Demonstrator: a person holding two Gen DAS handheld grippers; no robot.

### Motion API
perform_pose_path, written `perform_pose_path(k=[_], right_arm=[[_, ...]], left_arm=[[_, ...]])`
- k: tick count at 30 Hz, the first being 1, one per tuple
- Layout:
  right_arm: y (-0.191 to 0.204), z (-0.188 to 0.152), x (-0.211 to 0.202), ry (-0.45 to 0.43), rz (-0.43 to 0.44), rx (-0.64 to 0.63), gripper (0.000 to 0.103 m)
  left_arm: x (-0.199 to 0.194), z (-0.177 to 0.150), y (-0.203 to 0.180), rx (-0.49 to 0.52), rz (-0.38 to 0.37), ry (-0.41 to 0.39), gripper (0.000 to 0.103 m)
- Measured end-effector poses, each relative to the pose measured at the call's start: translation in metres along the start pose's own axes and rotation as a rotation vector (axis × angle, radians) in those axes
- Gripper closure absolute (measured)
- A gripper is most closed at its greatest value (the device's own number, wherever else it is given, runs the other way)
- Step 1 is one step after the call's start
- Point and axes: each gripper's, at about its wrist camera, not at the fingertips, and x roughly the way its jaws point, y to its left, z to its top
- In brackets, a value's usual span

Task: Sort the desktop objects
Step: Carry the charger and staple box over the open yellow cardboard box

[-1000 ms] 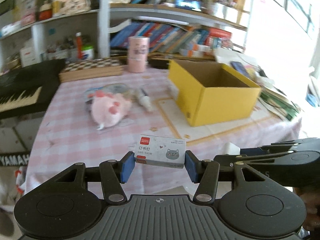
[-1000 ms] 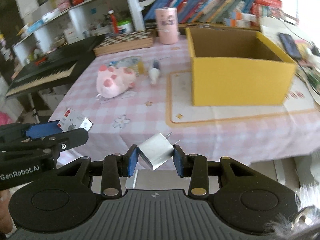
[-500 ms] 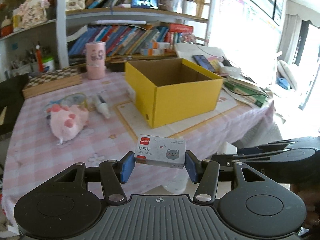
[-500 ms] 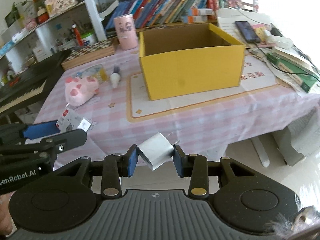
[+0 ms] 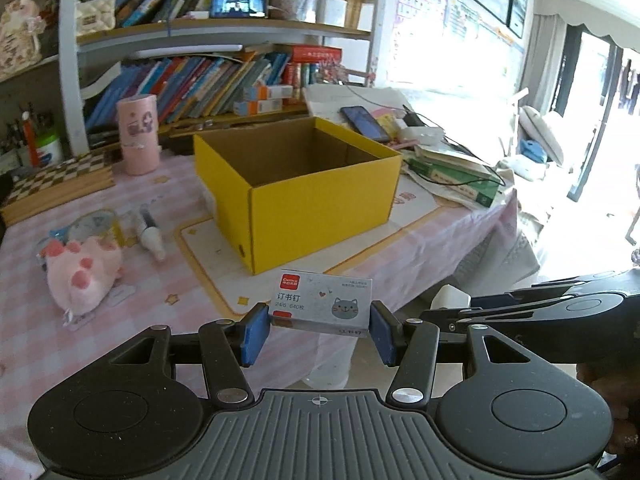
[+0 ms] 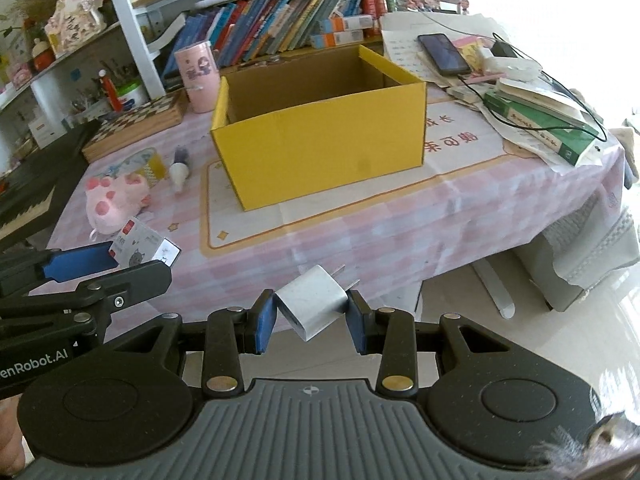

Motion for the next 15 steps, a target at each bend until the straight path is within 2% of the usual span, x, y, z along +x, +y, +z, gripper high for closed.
perform_pose_path(k=[5,15], right_arm=[[-0.013,0.007,0.007,0.008,-0.007,0.017,0.068],[-0.026,0.041,0.036,0.015,0.04,-0.021,0.068]], left_arm=[[0.014,0.008,-0.007,0.028,-0.013,0.01,0.05],[0.039,0.032,-0.005,0.013,0.046,-0.003,0.05]])
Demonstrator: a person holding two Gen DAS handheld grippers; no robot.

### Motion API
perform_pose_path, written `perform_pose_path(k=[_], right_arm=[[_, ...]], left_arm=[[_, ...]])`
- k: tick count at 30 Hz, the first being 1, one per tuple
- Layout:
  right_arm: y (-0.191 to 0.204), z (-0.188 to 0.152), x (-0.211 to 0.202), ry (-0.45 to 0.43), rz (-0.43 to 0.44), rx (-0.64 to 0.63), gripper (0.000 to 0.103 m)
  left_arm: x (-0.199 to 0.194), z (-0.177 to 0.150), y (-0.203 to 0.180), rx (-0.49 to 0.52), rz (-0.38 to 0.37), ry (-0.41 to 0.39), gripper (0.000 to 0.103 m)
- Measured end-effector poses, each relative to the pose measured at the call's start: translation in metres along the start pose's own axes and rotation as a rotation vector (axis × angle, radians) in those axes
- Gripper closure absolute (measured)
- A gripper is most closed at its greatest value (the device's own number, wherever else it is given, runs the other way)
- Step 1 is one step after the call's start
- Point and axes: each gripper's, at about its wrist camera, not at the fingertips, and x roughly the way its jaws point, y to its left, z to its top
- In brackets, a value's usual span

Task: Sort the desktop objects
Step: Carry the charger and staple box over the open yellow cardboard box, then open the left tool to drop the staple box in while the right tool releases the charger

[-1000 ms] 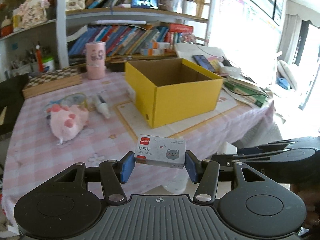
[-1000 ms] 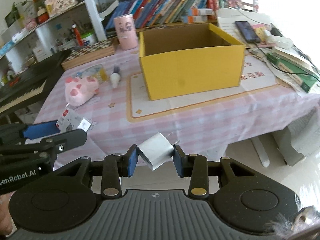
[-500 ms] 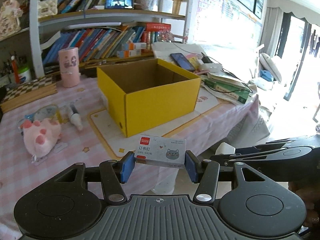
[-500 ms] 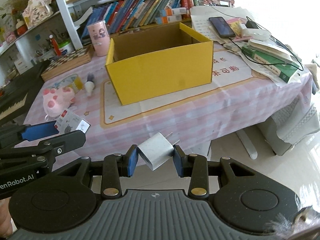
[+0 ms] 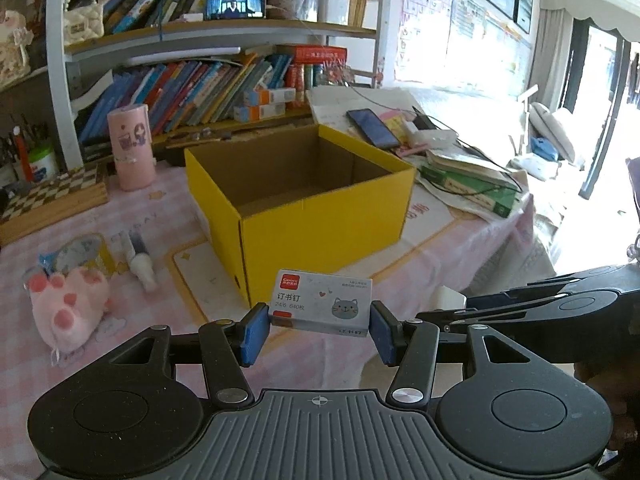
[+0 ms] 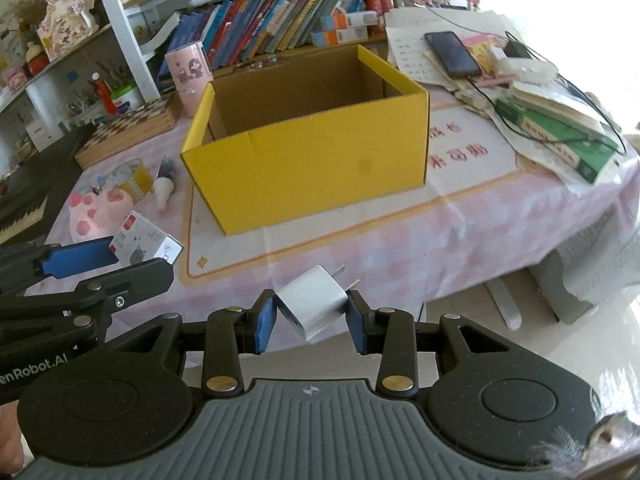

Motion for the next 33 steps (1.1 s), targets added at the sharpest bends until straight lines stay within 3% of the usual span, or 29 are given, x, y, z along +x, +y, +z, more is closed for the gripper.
perform_pose_path(k=[9,21,27,33], right_arm=[[-0.014,0.049,0.011,-0.107,-0.014,-0.117,0.068],[-0.044,0.131,0.043,-0.185,0.075,-0.253,0.068],[-0.044,0.171,0.093,-0.123,0.119,-0.461,0.068],[-0.025,0.195,0.162,-0.003,0.138,-0.745,0.068]], left_arm=[[0.032,0.037,-0.006,-0.003,0.032,-0.054,0.05],[0.077,0.096,-0.003,-0.054,0.141,-0.127,0.05],[0.119,0.118,0.012,-0.12,0.186,-0.083,0.05],[0.178,0.13,0.017,-0.096,0.234,0.059,0.05]])
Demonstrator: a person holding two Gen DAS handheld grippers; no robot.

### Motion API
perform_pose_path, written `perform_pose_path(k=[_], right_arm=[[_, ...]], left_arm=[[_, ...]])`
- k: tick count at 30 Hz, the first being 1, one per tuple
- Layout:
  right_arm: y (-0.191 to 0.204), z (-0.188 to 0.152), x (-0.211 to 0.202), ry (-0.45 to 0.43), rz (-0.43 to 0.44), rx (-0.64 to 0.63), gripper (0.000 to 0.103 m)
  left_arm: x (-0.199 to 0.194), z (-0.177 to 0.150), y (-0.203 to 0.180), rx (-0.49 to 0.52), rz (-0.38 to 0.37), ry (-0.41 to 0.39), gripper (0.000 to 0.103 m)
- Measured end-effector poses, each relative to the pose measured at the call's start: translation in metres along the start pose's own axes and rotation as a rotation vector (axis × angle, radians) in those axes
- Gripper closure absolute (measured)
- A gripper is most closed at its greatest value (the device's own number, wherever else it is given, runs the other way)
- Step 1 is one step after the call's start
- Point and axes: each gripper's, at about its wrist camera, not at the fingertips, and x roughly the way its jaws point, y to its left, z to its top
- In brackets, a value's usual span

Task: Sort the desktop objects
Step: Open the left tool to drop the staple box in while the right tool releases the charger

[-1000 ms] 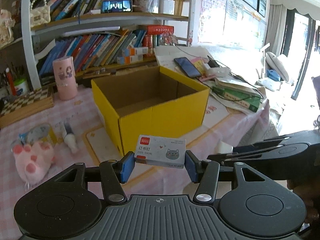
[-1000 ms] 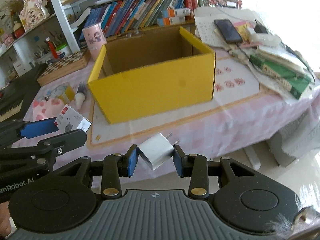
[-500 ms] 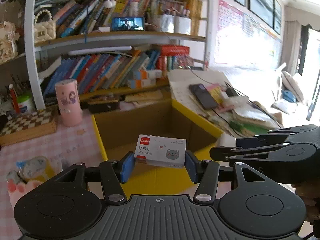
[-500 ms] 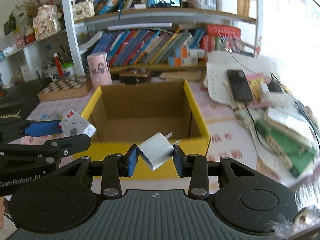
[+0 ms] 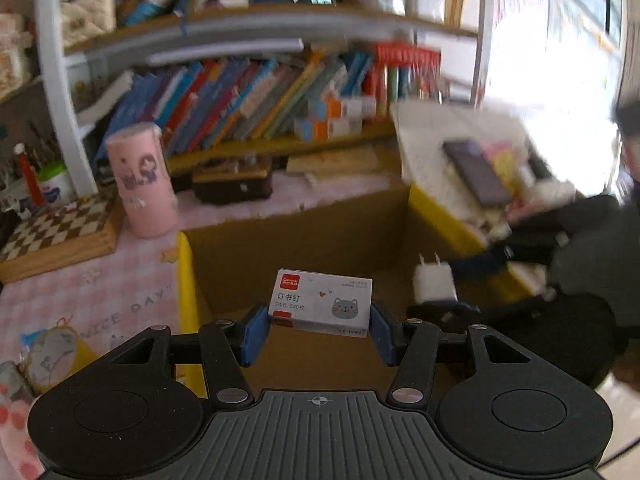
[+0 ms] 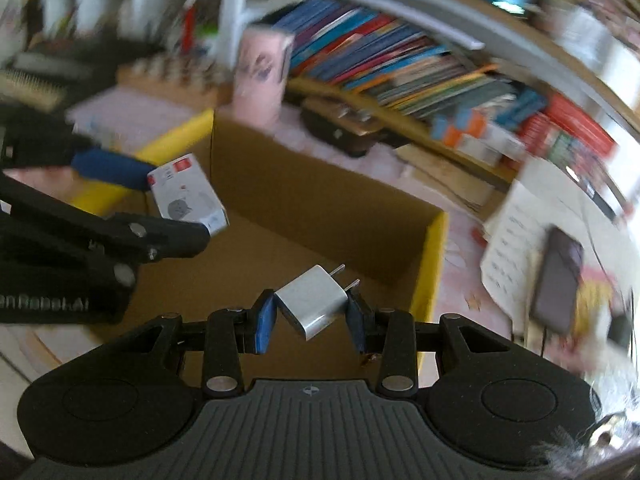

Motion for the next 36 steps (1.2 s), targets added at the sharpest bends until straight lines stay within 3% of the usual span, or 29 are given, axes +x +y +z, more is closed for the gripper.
perform_pose_path(k=[9,19,26,30,31,32,36], right_arm=[[-0.007,0.017,0.071,0.132,0.044,-0.323,0.068],[0.006,0.013,0.095,0.235,0.132,-0.524,0.068],[0.006,0.011,0.094,0.219,0.146,-0.541,0.068],[0.006,0.012,0.086,0.175,0.152,-0.534,0.047],[0.006,0.012,0.081,0.155,0.146,-0.54,0.046],[0.006,0.011,0.076,0.138,0.14,-0.549,0.046],[0.002,0.009,0.053,0.071,0.109,-0.533,0.042]], left_arm=[[0.051,0.008,-0.004,0.103,0.046,0.143,0.05],[0.069,0.007,0.001,0.044,0.015,0.267,0.049],[0.063,0.007,0.001,0.035,0.016,0.222,0.047],[0.056,0.006,-0.003,0.051,0.048,0.178,0.042],[0.052,0.006,-0.005,0.059,0.069,0.161,0.031],[0.047,0.005,-0.007,0.063,0.091,0.137,0.027],[0.021,0.005,-0.007,0.03,0.099,0.052,0.026]])
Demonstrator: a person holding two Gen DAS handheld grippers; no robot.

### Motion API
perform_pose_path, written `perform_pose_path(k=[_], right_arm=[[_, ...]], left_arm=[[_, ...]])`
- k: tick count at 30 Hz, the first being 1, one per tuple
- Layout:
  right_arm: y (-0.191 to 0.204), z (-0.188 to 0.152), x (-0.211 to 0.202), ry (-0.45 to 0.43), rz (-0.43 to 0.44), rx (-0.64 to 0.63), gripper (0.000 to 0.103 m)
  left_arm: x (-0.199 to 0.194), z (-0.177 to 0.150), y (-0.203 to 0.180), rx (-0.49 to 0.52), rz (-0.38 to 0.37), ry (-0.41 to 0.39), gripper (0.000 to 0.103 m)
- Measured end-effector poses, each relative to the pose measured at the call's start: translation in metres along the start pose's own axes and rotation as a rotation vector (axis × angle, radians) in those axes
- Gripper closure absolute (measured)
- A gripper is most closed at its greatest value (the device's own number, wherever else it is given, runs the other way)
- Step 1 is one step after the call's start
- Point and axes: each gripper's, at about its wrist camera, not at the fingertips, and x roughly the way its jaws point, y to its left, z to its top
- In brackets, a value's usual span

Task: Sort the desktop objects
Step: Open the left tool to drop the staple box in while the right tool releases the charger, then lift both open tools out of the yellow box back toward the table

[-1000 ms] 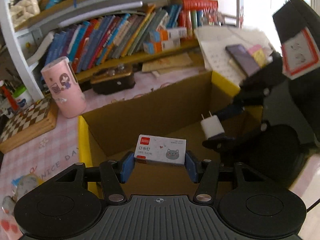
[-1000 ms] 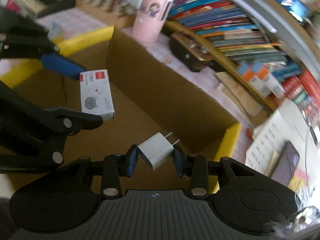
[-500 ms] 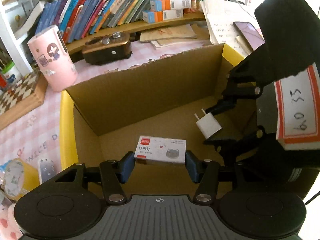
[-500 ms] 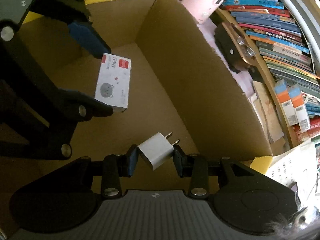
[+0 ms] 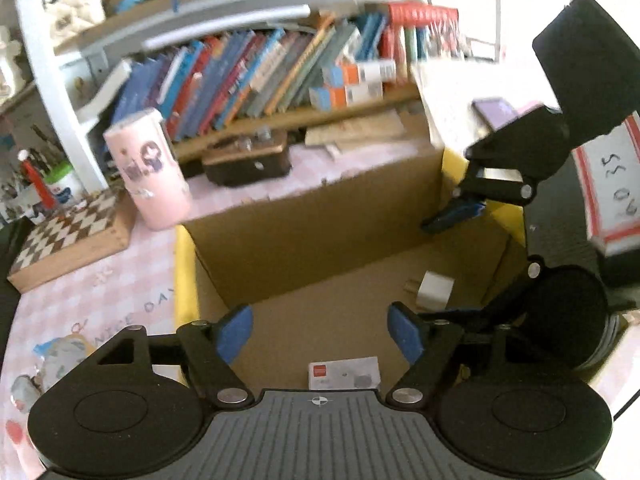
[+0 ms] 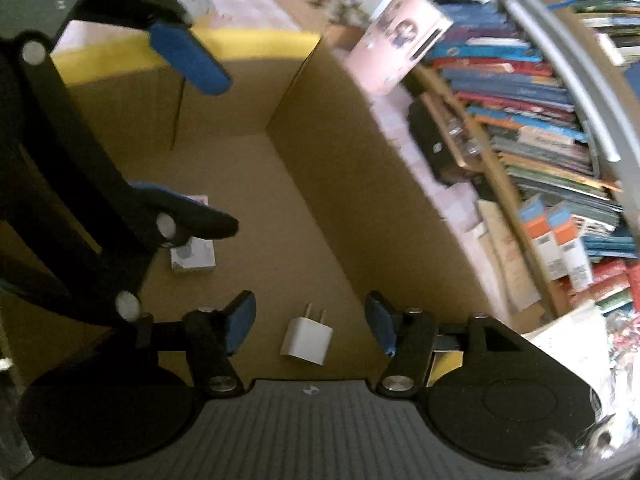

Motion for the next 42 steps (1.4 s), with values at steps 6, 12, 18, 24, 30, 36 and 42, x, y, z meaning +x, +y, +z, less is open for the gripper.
perform_pose_path(k=[6,12,18,24,30,36,42], right_arm=[[-0.003,-0.005,-0.034,-0.093,-0.066,0.125,0.031],[-0.008,-0.016,-0.075,-0.208,-0.155,0.387,0.023],[0.0,-0.04,-0.111,-0.324,-0.313,0.7,0.016],[0.025,-0.057,-0.133,-0.334,-0.378,0.91,0.011],[0.067,-0.055,-0.145,-0.325,-0.412,1.029,0.009],[0.109,-0.043,-0.149,-0.279,-0.437,1.082,0.009],[0.149,-0.027,-0.151,-0.234,-0.444,1.099,0.009]], left_arm=[[-0.038,0.0,0.012,-0.078,0.049,-0.121,0.02],[-0.074,-0.006,0.022,-0.12,0.112,-0.221,0.016],[-0.101,-0.025,0.03,-0.176,0.194,-0.265,0.007],[-0.117,-0.048,0.04,-0.223,0.211,-0.28,0.005],[-0.128,-0.075,0.052,-0.18,0.243,-0.286,0.004],[-0.138,-0.101,0.068,-0.173,0.219,-0.27,0.004],[-0.149,-0.13,0.081,-0.171,0.183,-0.253,0.004]])
